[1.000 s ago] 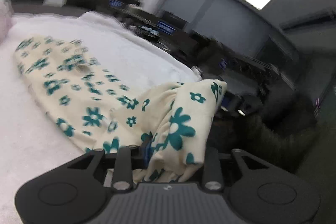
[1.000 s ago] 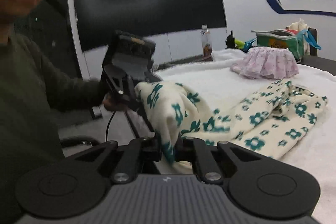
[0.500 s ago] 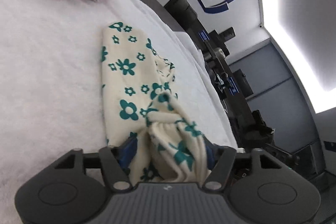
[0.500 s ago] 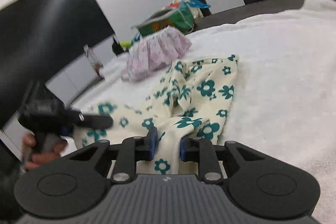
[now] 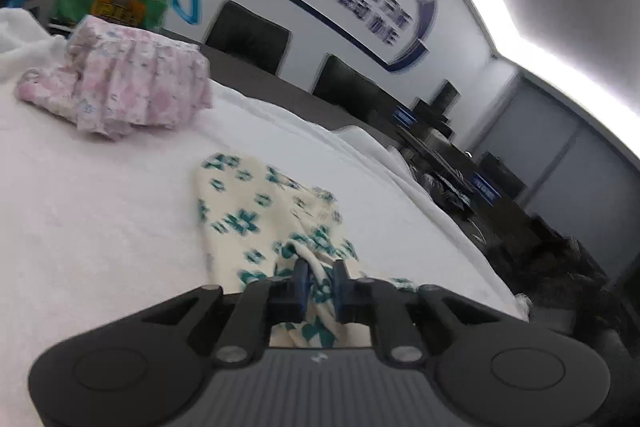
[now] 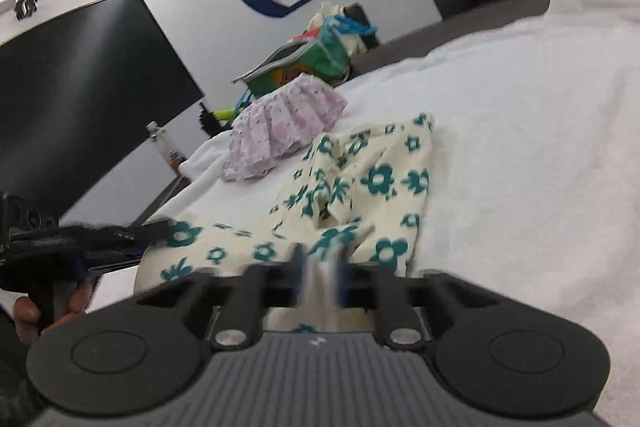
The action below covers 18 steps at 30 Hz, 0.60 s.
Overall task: Fold clothes
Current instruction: 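Lower the folded end with both grippers and open them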
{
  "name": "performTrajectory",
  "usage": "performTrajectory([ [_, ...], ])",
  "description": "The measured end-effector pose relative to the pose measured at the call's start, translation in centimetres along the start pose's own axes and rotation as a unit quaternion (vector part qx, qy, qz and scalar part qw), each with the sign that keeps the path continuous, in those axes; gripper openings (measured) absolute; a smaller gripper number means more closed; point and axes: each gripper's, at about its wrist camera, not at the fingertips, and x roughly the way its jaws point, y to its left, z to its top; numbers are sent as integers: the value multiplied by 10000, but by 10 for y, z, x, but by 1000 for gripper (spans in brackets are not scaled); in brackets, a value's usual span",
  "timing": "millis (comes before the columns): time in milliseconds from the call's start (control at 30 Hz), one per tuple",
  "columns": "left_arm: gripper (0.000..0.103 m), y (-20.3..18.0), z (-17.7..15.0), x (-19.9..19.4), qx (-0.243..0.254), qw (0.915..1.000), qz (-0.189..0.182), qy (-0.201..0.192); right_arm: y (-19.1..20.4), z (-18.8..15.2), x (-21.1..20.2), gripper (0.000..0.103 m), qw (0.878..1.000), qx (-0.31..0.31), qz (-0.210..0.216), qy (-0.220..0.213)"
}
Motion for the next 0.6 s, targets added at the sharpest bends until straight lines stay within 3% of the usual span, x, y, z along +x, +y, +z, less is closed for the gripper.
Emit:
performTrajectory([
  [67,10,13,-1,14,-190,9998,90,38,8,3,-3,8,9994,-170,-153,-243],
  [133,13,23,-6,30,-272,9992,280,122,10,4,5,8,9989,-279,-336,-148],
  [200,42,29,-11,32,-418,9979,479,90,13,2,16,13,9967,-516,-622,9],
  [267,55,36,-8,17,-784,9958,479,25,19,0,15,21,9935,-769,-841,-52],
  [367,56,45,-9,-26,-943,9951,-94,-293,32,0,-1,41,9856,-1148,-1146,-473],
  [467,52,31,-24,-58,-371,9975,-280,-538,48,-1,-26,41,9813,-1426,-1003,-819],
  [500,44,23,-32,-64,-136,9977,-334,-580,53,-1,-34,41,9800,-1506,-928,-907],
  [600,39,1,-55,-68,412,9963,-340,-678,71,-7,-29,41,9838,-1623,-343,-673],
])
